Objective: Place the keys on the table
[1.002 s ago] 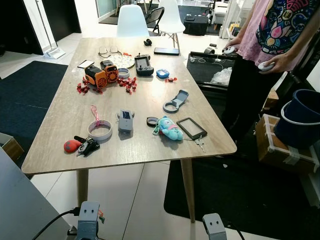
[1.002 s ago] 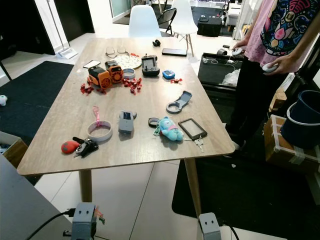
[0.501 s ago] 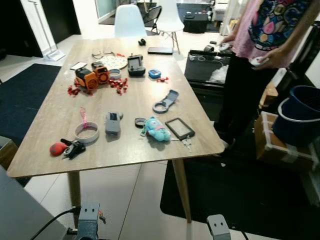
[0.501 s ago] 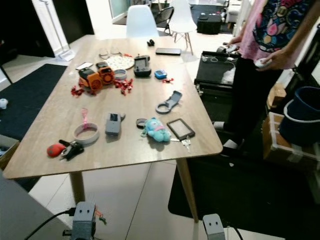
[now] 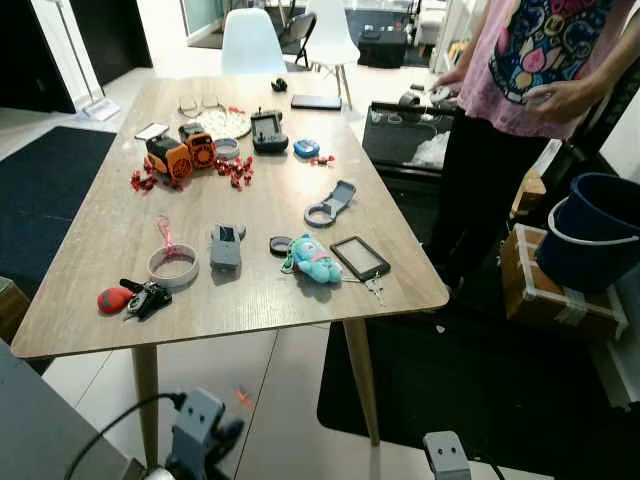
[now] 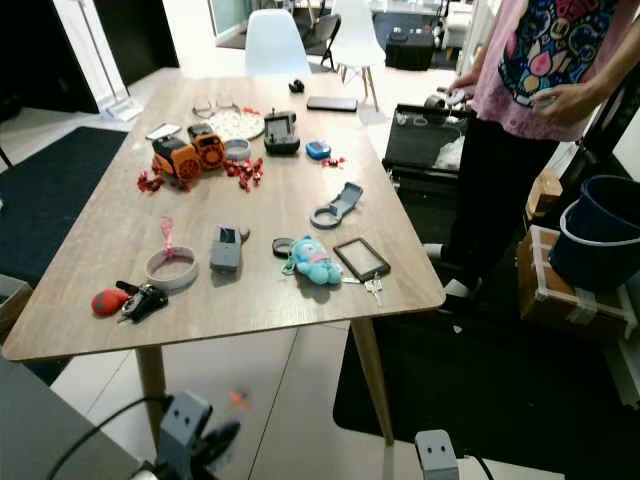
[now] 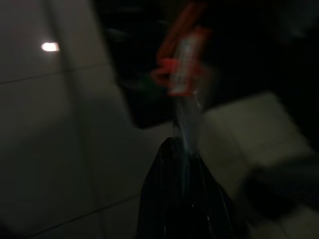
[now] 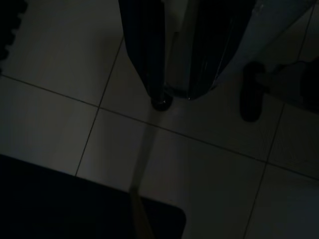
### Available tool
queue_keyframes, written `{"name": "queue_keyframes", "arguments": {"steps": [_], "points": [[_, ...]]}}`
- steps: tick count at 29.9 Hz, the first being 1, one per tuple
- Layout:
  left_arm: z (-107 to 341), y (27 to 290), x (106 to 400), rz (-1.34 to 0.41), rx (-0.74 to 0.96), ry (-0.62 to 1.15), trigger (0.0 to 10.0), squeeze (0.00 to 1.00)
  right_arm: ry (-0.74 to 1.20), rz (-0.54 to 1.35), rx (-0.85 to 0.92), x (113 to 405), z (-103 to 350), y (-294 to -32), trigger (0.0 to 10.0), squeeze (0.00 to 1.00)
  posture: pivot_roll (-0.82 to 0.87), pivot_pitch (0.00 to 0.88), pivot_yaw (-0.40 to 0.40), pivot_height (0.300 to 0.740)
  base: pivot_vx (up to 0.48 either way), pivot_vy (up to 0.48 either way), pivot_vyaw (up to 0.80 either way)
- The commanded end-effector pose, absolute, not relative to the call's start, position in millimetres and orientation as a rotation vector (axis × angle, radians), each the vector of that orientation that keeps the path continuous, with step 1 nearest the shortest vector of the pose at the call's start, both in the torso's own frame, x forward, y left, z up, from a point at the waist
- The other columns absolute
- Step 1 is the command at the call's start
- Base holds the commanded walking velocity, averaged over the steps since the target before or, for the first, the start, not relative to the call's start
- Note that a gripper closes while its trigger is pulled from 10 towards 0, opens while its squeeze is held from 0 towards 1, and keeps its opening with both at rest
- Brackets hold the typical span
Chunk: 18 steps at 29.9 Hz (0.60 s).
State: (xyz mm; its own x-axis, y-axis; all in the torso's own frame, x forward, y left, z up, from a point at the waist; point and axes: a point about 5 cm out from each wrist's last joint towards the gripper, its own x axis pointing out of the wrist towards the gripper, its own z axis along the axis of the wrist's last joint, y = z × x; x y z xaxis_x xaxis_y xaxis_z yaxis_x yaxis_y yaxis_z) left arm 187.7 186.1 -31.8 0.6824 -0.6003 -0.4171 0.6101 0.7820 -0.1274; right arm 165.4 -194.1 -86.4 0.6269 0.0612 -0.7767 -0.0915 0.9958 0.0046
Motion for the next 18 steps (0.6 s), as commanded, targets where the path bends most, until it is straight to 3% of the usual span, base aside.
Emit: {"name": "queue_keyframes", "arguments": {"steps": [1,7,18], "points": [[-8.3,205.6,185.6,-0.792,0.030,0.428,10.0,0.00,0.903,0.074,-0.034,160.5,-87.9,-199.0,10.0,0.00,0.07,0.052,-0.002,0.740,0.000,0.000,0.00],[18.7,207.0,183.3,-0.910,0.008,0.385,10.0,0.00,0.905,0.069,-0.034,159.5,-88.0,-200.8,10.0,0.00,0.07,0.053,-0.001,0.740,0.000,0.000,0.00],[132.5,139.9,214.3,-1.204,-0.171,0.029,10.0,0.00,0.906,0.065,-0.034,158.9,-87.9,-203.0,10.0,0.00,0.07,0.049,-0.004,0.740,0.000,0.000,0.00]]}}
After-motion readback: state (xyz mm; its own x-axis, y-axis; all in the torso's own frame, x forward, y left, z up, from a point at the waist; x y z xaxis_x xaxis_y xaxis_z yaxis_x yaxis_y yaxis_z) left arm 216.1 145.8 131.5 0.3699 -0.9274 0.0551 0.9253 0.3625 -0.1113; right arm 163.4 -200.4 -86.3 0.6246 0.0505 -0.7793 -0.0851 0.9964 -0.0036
